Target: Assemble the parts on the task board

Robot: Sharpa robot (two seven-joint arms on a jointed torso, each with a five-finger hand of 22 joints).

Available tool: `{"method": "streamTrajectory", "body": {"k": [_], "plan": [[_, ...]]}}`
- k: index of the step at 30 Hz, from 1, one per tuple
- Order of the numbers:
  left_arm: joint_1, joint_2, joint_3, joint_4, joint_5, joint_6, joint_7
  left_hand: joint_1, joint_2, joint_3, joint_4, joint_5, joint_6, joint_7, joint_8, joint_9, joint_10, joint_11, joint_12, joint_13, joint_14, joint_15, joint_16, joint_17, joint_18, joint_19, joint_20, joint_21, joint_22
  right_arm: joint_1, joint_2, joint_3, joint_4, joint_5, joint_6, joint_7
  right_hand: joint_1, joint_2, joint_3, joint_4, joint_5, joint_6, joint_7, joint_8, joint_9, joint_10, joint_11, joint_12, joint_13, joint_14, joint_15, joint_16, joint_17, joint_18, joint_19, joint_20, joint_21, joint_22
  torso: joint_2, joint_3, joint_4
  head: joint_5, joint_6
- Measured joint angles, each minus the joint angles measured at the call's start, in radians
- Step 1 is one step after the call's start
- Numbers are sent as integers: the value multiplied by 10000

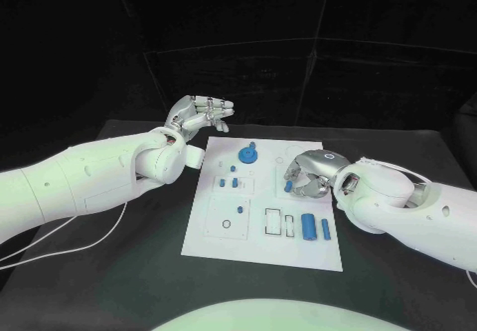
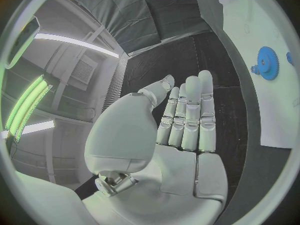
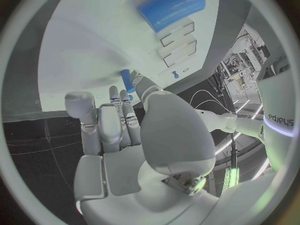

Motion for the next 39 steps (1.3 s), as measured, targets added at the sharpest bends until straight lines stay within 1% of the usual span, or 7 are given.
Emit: {"method": "streamTrajectory", "body": {"k": [2,7,10,16,19,34,39], "plan": [[0,0,0,-9,0,3,-1,0,0,0,0,0,0,0,0,0,0,0,0,0,0,0,0,0,0,0,0,0,0,0,70,-3,-29,25,37,39,44,45,0,0,0,44,-26,0,0,110,-28,17,-13,0,0,0,11,0,68,-6,0,22,1,0,1,0,-4],[0,1,0,-28,0,11,-3,0,0,0,0,0,0,0,0,0,0,0,0,0,0,0,0,0,0,0,0,0,0,0,144,-3,-64,93,49,154,179,179,212,28,0,145,75,0,0,527,-84,17,-41,-3,-72,1,82,0,121,-59,10,141,1,0,0,9,-18],[0,1,0,-35,0,16,-5,0,0,0,0,0,0,0,0,0,0,0,0,0,0,0,0,0,0,0,0,0,0,-1,155,-3,-82,137,49,219,245,245,436,35,0,330,74,17,10,920,-152,16,-46,-2,-143,61,139,0,194,-133,93,249,1,-1,0,16,-19],[0,1,0,-48,0,27,-10,41,41,-28,-28,0,0,0,0,0,0,0,39,0,0,0,0,-20,0,-32,32,0,-15,-1,144,0,-117,182,55,261,394,394,909,-65,-312,936,47,233,85,1579,-205,-2,-48,-1,-215,137,235,-1,373,-239,351,655,-3,-1,-4,16,-34],[0,1,0,-54,0,31,-12,41,41,-28,-28,0,0,0,0,0,0,0,39,0,0,0,0,-20,-1,-32,32,0,-15,-1,134,2,-123,182,55,259,417,417,1047,-122,-366,987,59,275,85,1668,-229,-53,-45,-37,-251,166,238,-1,370,-236,381,749,-6,-1,-6,11,-35],[-1,-10,-1,-77,1,54,-30,41,41,-27,-28,0,0,0,0,0,0,0,38,0,0,0,0,-19,0,-33,33,0,-14,0,104,-1,-58,39,-3,217,492,390,1637,-302,-446,1200,81,275,61,1828,-103,-416,-26,-35,-252,199,234,-2,411,-267,470,884,-8,-1,-10,-3,-55],[-1,-13,-1,-82,1,61,-39,41,41,-27,-28,0,0,0,0,0,0,0,38,0,0,0,0,-19,0,-32,32,0,-14,-5,-7,-5,162,12,-381,260,573,362,1959,-519,-526,1335,86,275,61,1954,23,-454,40,0,-285,263,295,-1,552,-271,656,1220,-8,-1,-10,-7,-61]]}}
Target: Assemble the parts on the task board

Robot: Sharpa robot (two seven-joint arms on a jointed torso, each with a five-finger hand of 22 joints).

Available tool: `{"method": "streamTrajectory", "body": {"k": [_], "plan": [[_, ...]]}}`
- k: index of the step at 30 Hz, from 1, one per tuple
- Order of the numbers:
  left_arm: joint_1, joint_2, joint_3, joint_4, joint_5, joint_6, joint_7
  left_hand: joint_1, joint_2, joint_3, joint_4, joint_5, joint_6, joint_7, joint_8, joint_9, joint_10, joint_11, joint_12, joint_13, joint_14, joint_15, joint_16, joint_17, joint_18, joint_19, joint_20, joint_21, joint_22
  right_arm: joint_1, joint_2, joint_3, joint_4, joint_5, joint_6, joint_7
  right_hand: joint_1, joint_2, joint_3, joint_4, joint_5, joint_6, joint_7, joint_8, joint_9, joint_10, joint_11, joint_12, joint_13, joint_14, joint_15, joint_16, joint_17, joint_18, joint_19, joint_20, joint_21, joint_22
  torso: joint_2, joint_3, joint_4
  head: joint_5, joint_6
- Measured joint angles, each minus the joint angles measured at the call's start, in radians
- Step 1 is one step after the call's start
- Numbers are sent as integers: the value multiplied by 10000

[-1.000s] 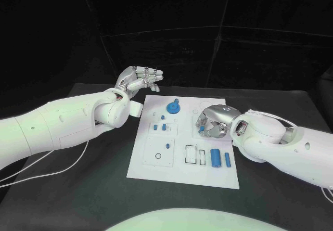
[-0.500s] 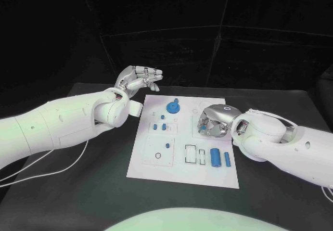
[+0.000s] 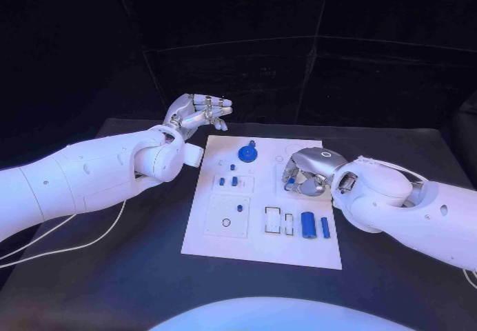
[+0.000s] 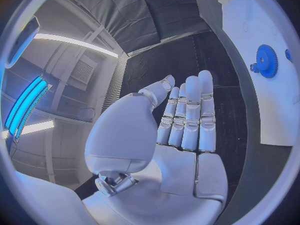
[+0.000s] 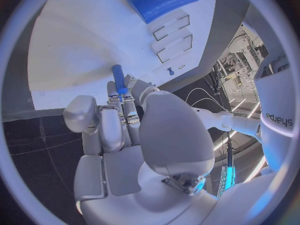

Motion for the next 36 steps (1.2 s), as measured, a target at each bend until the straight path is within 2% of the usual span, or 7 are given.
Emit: {"method": "streamTrajectory", "body": {"k": [3,4,12,17,26,31,36], "plan": [[0,-2,0,-2,0,4,-6,0,0,0,0,0,0,0,0,0,0,0,0,0,0,0,0,0,0,0,0,0,0,0,-139,0,258,7,-395,73,15,15,107,-72,-17,0,0,0,-8,34,34,-35,4,0,1,9,33,-31,0,0,3,45,-1,0,0,-1,0],[0,-3,0,-2,0,5,-7,0,0,0,0,0,0,0,0,0,0,0,0,0,0,0,0,0,-1,0,0,0,0,-1,-185,1,351,13,-517,98,17,16,133,-77,-34,0,0,0,-11,35,35,-39,13,0,1,10,36,-164,0,0,8,46,-1,0,0,-1,3],[0,-10,0,-9,0,13,-18,0,0,0,0,0,0,0,0,0,0,0,0,0,0,0,0,1,0,0,0,0,1,1,-516,10,1198,112,-1328,299,81,-26,202,-145,-36,33,33,0,-13,70,71,-80,59,0,1,10,38,-165,-1,0,42,53,-10,-6,0,-23,29],[0,-8,0,-10,1,16,-22,0,0,0,0,0,0,0,0,0,0,0,0,0,0,0,0,1,0,0,0,0,1,3,-325,11,1485,268,-1593,467,91,-11,243,-185,-8,33,33,0,-21,70,70,-118,58,0,1,9,51,-164,-1,0,42,60,-10,-6,1,-5,39],[0,18,0,-3,1,25,-30,0,0,1,0,0,0,0,0,0,0,0,0,0,0,0,0,1,-1,0,0,0,1,-57,856,-15,1167,590,-1677,884,91,-11,315,-201,33,33,33,0,-32,70,70,-144,54,-1,2,47,50,-163,-1,0,41,70,1,-15,25,190,-23],[0,34,0,-2,1,29,-33,0,0,1,0,0,0,0,0,0,0,0,0,0,0,0,0,1,0,0,0,0,1,-226,1392,-238,834,692,-1549,1122,90,-11,363,-249,43,33,33,-43,-43,70,70,-141,55,-1,2,46,49,-163,-1,0,82,82,3,-15,23,311,-67],[0,67,0,-2,1,33,-36,0,0,1,0,0,0,0,0,0,0,0,0,0,0,0,0,-5,0,0,0,0,-2,-378,1767,-338,573,714,-1329,1275,89,-12,415,-236,43,33,33,-43,-42,69,70,-141,57,-1,2,46,48,-163,-1,0,82,92,5,-13,11,377,-119]]}}
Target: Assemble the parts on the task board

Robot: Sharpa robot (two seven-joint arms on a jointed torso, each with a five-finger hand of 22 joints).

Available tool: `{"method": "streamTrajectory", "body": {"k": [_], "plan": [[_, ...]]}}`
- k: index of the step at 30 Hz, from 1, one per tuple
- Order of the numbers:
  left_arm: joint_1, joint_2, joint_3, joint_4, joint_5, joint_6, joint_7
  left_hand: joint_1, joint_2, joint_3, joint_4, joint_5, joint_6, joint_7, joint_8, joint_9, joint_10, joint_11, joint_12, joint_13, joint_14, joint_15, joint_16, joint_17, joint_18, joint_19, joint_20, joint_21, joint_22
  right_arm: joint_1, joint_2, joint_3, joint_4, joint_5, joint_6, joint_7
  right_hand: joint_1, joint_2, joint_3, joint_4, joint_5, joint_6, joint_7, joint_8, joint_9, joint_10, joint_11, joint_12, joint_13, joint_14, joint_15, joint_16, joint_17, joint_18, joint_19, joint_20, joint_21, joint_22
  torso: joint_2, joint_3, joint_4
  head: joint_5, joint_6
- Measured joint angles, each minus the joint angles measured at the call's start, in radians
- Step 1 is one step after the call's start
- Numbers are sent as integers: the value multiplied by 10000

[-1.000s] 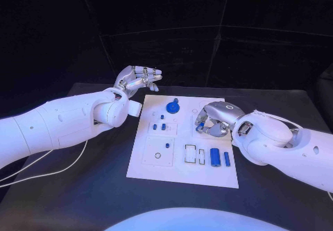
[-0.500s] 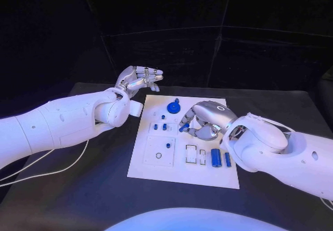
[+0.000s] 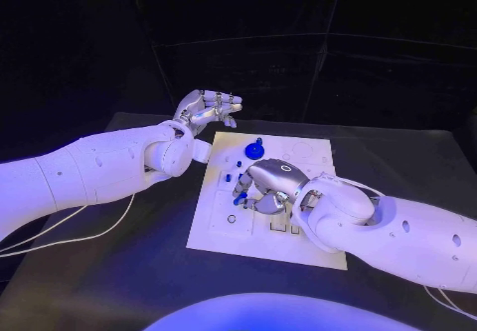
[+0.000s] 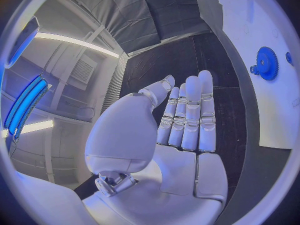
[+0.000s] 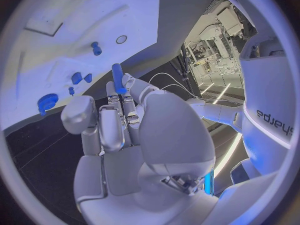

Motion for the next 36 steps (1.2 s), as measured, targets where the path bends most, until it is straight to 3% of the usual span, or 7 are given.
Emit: {"method": "streamTrajectory", "body": {"k": [12,36], "plan": [[1,60,0,-23,0,15,-10,0,0,0,0,0,0,0,0,0,0,0,0,0,0,0,0,-10,0,0,0,0,-9,-197,497,-57,-502,-109,670,196,-2,-2,36,-16,-3,0,0,-36,-8,0,0,-14,7,0,0,0,-1,2,0,-1,0,-1,-1,9,-5,95,-68],[2,113,1,-58,0,50,-26,0,0,0,0,0,0,0,0,0,0,0,0,0,0,0,0,-8,0,0,0,0,-7,-342,768,-67,-764,-428,1331,194,-72,-71,56,-44,21,0,0,-36,-6,-1,-1,-92,2,0,0,-1,-16,1,-1,0,0,-3,-3,9,-7,143,-118]]}}
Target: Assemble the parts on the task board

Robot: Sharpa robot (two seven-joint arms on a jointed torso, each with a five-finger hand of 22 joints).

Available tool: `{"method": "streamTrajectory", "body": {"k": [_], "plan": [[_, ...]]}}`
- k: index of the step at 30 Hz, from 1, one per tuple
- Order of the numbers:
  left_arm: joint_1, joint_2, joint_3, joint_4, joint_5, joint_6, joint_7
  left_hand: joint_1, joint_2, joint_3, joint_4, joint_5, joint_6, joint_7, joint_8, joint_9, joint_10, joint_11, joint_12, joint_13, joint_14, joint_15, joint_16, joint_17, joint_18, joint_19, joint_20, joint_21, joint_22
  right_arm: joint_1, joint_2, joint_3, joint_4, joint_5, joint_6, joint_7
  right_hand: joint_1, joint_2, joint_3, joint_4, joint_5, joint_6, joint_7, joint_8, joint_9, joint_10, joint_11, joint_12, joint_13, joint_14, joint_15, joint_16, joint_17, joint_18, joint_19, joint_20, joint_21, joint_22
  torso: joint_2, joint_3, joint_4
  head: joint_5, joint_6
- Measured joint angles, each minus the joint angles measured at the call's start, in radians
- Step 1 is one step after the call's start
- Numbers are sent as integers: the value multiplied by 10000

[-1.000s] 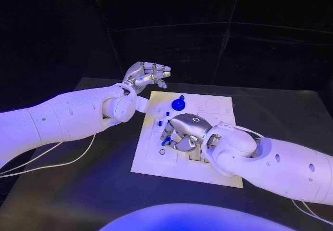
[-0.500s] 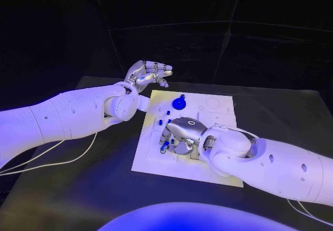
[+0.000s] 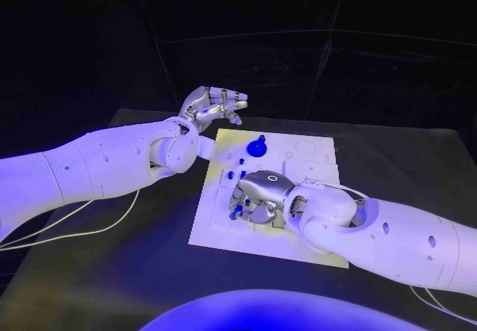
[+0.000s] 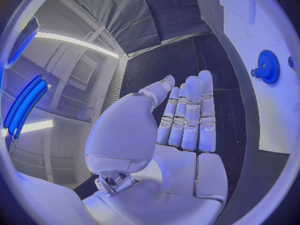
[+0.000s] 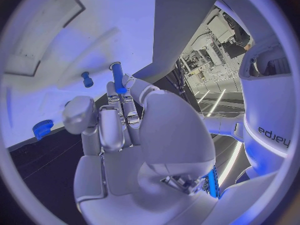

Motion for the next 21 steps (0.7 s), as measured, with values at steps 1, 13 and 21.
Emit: {"method": "streamTrajectory", "body": {"k": [1,13,21], "plan": [[0,0,0,0,0,1,-1,0,0,0,0,0,0,0,0,0,0,0,0,0,0,0,0,0,0,0,0,0,0,-3,8,0,-7,-25,10,-12,0,0,0,0,0,0,0,0,0,0,0,0,0,0,0,0,0,1,0,0,0,0,0,-1,0,0,-2],[0,1,0,-6,0,14,-11,0,0,0,0,0,0,0,0,0,0,0,0,0,0,0,0,0,0,0,0,0,1,-32,153,0,-83,-332,206,-181,-24,-24,-1,-1,-2,0,0,0,1,0,0,-39,11,0,0,-1,-29,1,0,0,0,-9,-1,-2,0,15,-47],[0,0,0,-6,0,19,-19,0,0,0,0,0,0,0,0,0,0,0,0,0,0,0,0,1,0,0,0,0,1,-26,258,-89,-93,-572,220,-289,-24,-24,-2,-1,-4,0,0,-40,1,0,0,-77,16,0,0,-1,-59,1,0,0,0,-21,-3,-3,0,23,-48]]}}
